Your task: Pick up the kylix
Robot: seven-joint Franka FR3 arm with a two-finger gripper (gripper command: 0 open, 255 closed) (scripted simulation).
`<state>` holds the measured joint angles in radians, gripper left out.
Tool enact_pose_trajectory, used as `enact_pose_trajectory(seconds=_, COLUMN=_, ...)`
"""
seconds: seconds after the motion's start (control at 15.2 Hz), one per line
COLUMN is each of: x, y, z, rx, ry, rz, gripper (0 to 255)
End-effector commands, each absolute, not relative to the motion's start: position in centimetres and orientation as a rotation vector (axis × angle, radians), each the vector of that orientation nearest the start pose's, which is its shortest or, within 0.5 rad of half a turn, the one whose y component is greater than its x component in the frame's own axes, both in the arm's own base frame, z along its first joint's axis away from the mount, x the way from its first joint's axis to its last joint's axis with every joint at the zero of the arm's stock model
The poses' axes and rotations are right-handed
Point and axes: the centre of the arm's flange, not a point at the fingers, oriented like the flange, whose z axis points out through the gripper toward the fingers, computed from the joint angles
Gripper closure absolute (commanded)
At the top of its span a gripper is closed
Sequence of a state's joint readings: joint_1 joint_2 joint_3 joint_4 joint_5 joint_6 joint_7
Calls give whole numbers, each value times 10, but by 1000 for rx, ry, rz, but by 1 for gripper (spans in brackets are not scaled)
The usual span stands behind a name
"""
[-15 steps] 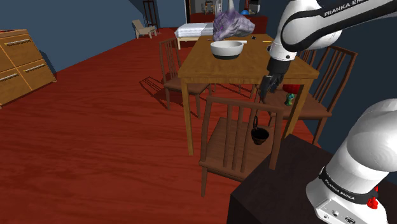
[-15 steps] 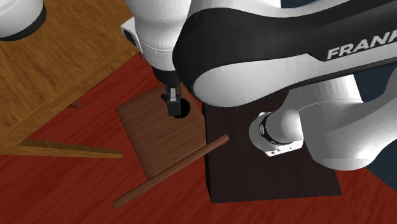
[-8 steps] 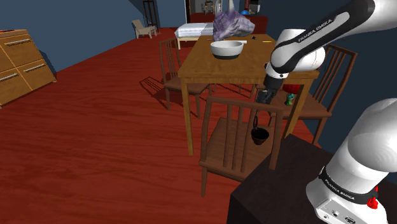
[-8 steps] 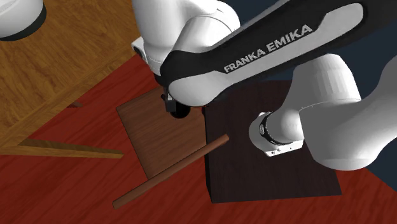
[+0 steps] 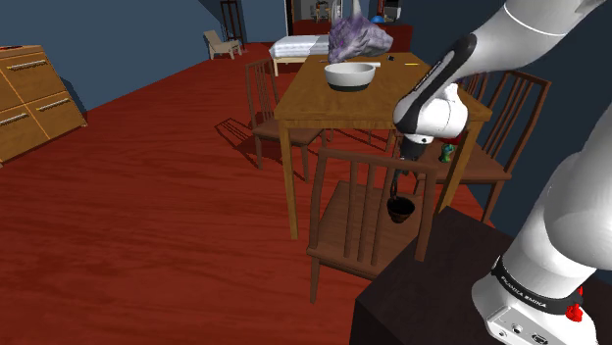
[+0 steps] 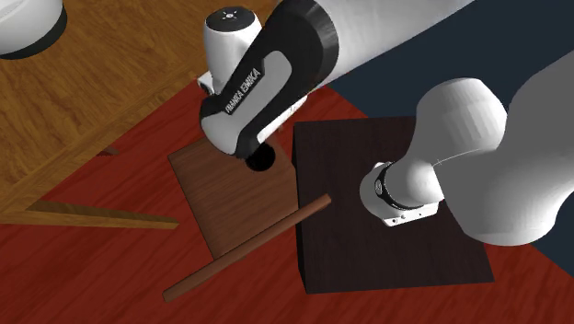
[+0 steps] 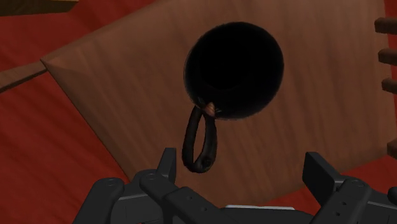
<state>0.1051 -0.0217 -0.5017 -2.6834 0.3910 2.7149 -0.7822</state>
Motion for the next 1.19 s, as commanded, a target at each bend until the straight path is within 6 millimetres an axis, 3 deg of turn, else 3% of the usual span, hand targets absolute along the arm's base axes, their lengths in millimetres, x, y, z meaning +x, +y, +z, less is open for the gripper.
enact_pose_trajectory(seconds=0.0, x=385, y=-182, z=218, rx=-3007, ry=-45, rz=-227, gripper=0)
enact_pose_trajectory(seconds=0.53, x=386, y=-184, z=174, rx=-3006, ry=-45, rz=-229, gripper=0)
enact_pose_trajectory(seconds=0.66, x=386, y=-184, z=174, rx=-3006, ry=-45, rz=-229, gripper=0)
enact_pose_trajectory(seconds=0.73, x=386, y=-184, z=173, rx=-3006, ry=-45, rz=-229, gripper=255)
enact_pose_trajectory(seconds=1.12, x=386, y=-184, z=173, rx=-3006, ry=-45, rz=-229, gripper=255)
